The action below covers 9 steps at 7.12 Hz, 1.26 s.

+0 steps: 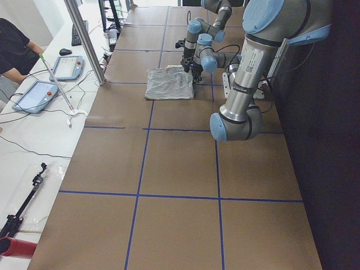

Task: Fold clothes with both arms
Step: 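Lift the near end and fold it toward the far end with both grippers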

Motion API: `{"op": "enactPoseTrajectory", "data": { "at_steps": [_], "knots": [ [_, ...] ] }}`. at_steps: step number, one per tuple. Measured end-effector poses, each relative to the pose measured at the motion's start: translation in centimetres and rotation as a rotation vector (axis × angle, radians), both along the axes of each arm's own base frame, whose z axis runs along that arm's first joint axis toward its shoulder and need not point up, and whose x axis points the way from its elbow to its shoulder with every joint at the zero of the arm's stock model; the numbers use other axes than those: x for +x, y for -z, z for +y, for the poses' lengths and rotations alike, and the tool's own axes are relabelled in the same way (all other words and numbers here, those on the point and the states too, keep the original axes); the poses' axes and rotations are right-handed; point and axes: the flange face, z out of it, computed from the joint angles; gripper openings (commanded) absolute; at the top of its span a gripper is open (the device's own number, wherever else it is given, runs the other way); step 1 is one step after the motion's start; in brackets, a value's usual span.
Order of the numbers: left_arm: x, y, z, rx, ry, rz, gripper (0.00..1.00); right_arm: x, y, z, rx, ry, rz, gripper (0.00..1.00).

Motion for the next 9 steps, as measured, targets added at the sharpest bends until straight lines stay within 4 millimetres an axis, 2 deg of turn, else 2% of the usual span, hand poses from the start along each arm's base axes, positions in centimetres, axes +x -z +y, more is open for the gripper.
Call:
{"op": "enactPoseTrajectory", "data": {
  "at_steps": [1, 2, 3, 4, 5, 6, 7, 9],
  "knots": [
    [-0.8, -0.3, -2.8, 0.002, 0.044, -0.006, 0.0, -0.3, 0.6, -2.8, 0.013, -0.019, 0.014, 0.0],
    [-1.0, -0.9, -6.9, 0.011, 0.091, -0.019, 0.18, -1.2, 1.2, -6.9, 0.036, -0.031, 0.052, 0.0],
    [-1.0, -2.1, -11.6, 0.035, 0.126, -0.033, 0.99, -1.8, 1.8, -11.5, 0.062, -0.045, 0.077, 0.99],
    [-1.0, -4.1, -16.3, 0.08, 0.139, -0.048, 1.0, -1.9, 1.3, -16.4, 0.099, -0.07, 0.074, 1.0],
    [-1.8, -6.0, -19.7, 0.13, 0.141, -0.063, 1.0, -1.6, 0.2, -20.4, 0.149, -0.075, 0.079, 1.0],
    [-3.0, -6.9, -21.9, 0.164, 0.146, -0.073, 1.0, -0.8, -0.9, -23.0, 0.188, -0.066, 0.101, 1.0],
    [-3.8, -7.3, -22.9, 0.181, 0.148, -0.079, 1.0, 0.2, -1.6, -24.5, 0.197, -0.069, 0.114, 1.0],
    [-3.9, -7.1, -22.9, 0.168, 0.116, -0.06, 1.0, 2.7, -1.7, -26.6, 0.206, -0.049, 0.11, 1.0]
  ]
}}
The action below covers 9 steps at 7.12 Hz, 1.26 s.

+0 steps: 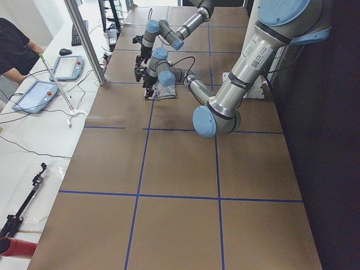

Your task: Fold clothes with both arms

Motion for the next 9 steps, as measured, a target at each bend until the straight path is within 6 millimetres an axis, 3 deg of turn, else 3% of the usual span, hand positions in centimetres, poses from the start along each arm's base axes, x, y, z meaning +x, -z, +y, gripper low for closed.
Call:
{"op": "enactPoseTrajectory", "data": {
  "at_steps": [2, 4, 6, 9],
  "knots": [
    [1.9, 1.9, 1.2, -0.04, -0.021, 0.048, 1.0, 4.6, -0.1, -2.8, 0.03, 0.111, 0.008, 1.0],
    [7.4, 4.8, 4.1, -0.029, -0.053, 0.053, 1.0, 8.7, -0.6, -4.9, 0.042, 0.206, 0.018, 1.0],
    [12.7, 6.4, 5.6, -0.034, -0.081, 0.032, 1.0, 9.7, -0.7, -5.5, 0.044, 0.221, 0.023, 1.0],
    [16.3, 7.4, 5.6, -0.046, -0.088, 0.016, 1.0, 10.0, -1.0, -5.6, 0.045, 0.222, 0.028, 1.0]
  ]
}}
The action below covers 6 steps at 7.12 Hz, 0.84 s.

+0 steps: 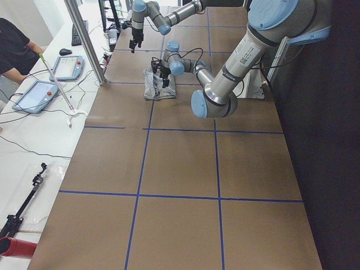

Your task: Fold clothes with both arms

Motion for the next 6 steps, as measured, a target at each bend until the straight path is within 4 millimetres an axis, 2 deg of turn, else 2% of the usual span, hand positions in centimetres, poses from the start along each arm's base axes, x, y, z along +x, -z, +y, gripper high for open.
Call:
{"op": "enactPoseTrajectory", "data": {
  "at_steps": [3, 4, 6],
  "knots": [
    [1.2, -0.5, -1.6, 0.046, 0.028, 0.008, 1.0, 0.1, -0.6, 0.0, 0.0, 0.0, 0.004, 1.0],
    [0.8, -1.0, -2.8, 0.075, 0.041, 0.011, 1.0, 0.1, -0.7, 0.0, 0.0, -0.001, 0.005, 1.0],
    [-1.8, -1.1, -6.3, 0.135, 0.076, 0.028, 1.0, 0.2, -0.8, 0.0, 0.003, -0.001, 0.005, 1.0]
  ]
}}
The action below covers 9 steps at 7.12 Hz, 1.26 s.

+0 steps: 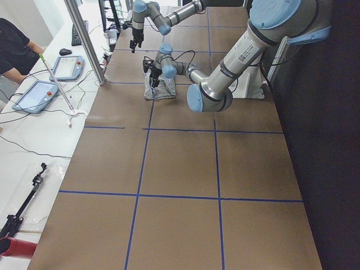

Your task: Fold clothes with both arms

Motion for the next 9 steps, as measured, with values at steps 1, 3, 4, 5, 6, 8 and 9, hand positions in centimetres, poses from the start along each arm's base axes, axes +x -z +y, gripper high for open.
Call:
{"op": "enactPoseTrajectory", "data": {
  "at_steps": [1, 3, 4, 5, 6, 8, 9],
  "knots": [
    [-1.4, -0.6, -2.2, 0.038, 0.015, 0.006, 1.0, 0.0, -0.1, 0.0, 0.004, 0.003, 0.001, 1.0],
    [-4.3, -2.1, -6.4, 0.107, 0.036, -0.016, 1.0, 0.4, 0.0, 0.0, 0.017, 0.012, 0.0, 1.0],
    [-6.0, -1.9, -8.2, 0.137, 0.043, -0.027, 1.0, 1.0, 0.3, 0.0, 0.026, 0.014, -0.008, 1.0],
    [-7.7, -1.4, -9.6, 0.154, 0.038, -0.031, 1.0, 1.8, 0.7, 0.1, 0.037, 0.026, -0.02, 1.0],
    [-9.8, -1.4, -10.6, 0.148, 0.01, -0.019, 1.0, 3.7, 0.7, -0.1, 0.049, 0.052, -0.039, 1.0],
    [-17.0, -4.2, -10.0, 0.148, -0.078, -0.012, 1.0, 10.6, -3.3, 0.2, 0.098, 0.134, -0.027, 1.0],
    [-22.5, -6.6, -8.7, 0.172, -0.117, -0.059, 1.0, 15.4, -6.6, 1.0, 0.132, 0.19, 0.004, 1.0]
  ]
}}
